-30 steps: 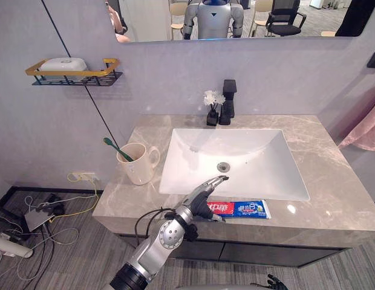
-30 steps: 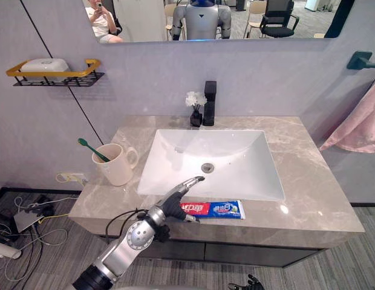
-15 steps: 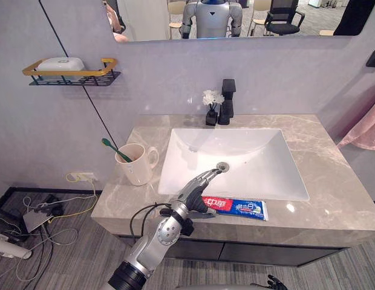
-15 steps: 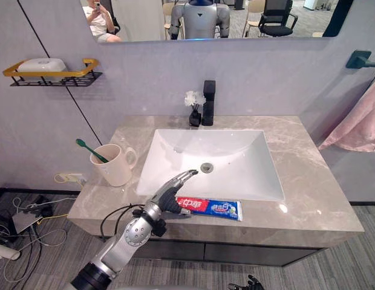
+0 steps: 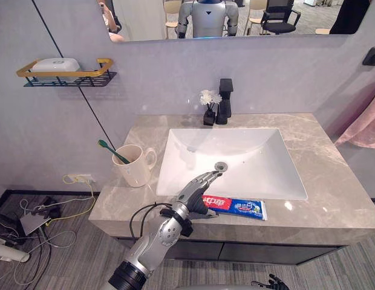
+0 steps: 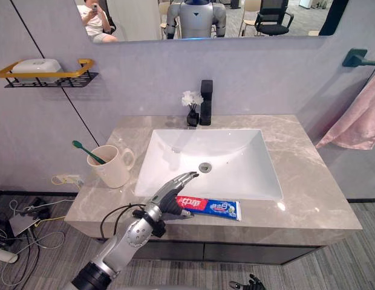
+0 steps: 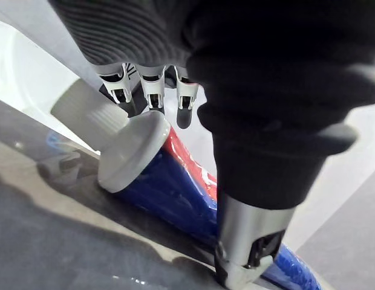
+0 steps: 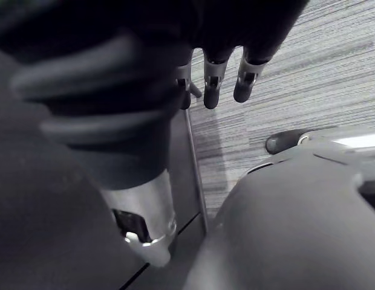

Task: Organize washtable

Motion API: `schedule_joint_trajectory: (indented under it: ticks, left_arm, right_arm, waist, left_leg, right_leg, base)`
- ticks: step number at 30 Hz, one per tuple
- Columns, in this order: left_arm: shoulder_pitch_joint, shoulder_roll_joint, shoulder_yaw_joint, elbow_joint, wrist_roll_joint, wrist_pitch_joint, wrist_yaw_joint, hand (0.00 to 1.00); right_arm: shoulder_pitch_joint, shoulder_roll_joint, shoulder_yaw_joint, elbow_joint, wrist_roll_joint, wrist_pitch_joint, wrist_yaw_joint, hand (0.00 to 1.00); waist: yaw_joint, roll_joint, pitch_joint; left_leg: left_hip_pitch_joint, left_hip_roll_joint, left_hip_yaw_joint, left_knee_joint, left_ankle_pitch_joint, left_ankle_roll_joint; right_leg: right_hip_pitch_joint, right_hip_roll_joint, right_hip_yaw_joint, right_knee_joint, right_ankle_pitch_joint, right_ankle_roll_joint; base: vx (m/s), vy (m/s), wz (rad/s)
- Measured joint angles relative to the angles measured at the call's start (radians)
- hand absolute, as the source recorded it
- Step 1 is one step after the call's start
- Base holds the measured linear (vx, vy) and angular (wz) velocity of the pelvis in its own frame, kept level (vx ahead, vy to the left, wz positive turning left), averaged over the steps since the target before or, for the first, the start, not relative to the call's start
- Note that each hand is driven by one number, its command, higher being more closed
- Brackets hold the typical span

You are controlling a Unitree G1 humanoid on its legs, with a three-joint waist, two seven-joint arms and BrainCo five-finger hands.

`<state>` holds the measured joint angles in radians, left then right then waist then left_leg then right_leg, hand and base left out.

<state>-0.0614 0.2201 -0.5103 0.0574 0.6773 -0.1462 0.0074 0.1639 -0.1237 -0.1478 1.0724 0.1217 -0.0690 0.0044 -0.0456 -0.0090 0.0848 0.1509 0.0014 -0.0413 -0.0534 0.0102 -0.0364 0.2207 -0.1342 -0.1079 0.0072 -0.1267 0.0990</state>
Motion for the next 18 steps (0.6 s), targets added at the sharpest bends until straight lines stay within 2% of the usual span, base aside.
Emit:
schedule_joint_trajectory:
  ticks: [2, 7, 8, 14, 18]
  left_arm:
    - [-0.003, 0.0, -0.001, 0.01, 0.004, -0.016, 0.0, 0.0]
    - [-0.005, 0.001, -0.011, 0.014, 0.013, -0.024, -0.007, 0.0]
    - [-0.005, 0.002, -0.011, 0.017, 0.02, -0.024, -0.009, 1.0]
    - [-0.021, 0.038, -0.03, 0.037, 0.022, -0.021, -0.053, 1.0]
    - [-0.069, 0.022, -0.028, 0.077, -0.001, -0.003, -0.071, 1.0]
  right_arm:
    - [0.001, 0.0, 0.0, 0.0, 0.006, 0.0, 0.0, 0.0]
    - [0.0, -0.001, 0.0, 0.0, 0.01, 0.0, 0.001, 0.0]
    - [0.0, -0.001, 0.0, 0.0, 0.015, 0.0, 0.001, 0.0]
    - [-0.001, -0.002, -0.001, -0.002, 0.016, 0.0, 0.001, 0.0]
    - [-0.003, -0.002, -0.001, -0.004, 0.03, 0.0, 0.022, 0.0]
  waist:
    - [-0.003, 0.0, 0.0]
    - [-0.007, 0.003, -0.002]
    - [-0.009, 0.004, -0.002]
    - [-0.023, 0.008, -0.005]
    - [-0.028, 0.013, -0.008]
  left_leg:
    - [0.001, 0.0, 0.001, 0.0, 0.0, 0.0]
    - [0.001, 0.0, 0.001, 0.0, 0.0, 0.0]
    - [0.0, 0.0, 0.001, 0.0, 0.0, 0.0]
    - [0.0, 0.0, 0.002, 0.0, -0.001, 0.0]
    - [0.002, 0.002, 0.008, 0.001, -0.003, 0.0]
  right_leg:
    - [0.0, 0.0, 0.001, 0.0, 0.0, 0.0]
    - [0.0, 0.0, 0.001, 0.0, 0.0, 0.0]
    - [0.0, 0.0, 0.001, 0.0, 0.0, 0.0]
    - [-0.001, 0.0, 0.002, 0.0, 0.0, 0.0]
    - [-0.003, 0.002, 0.008, 0.0, 0.001, 0.0]
  base:
    - [-0.04, -0.005, -0.02]
    - [0.0, 0.0, 0.0]
    - [0.0, 0.0, 0.0]
    - [0.0, 0.0, 0.0]
    - [-0.01, -0.006, -0.04]
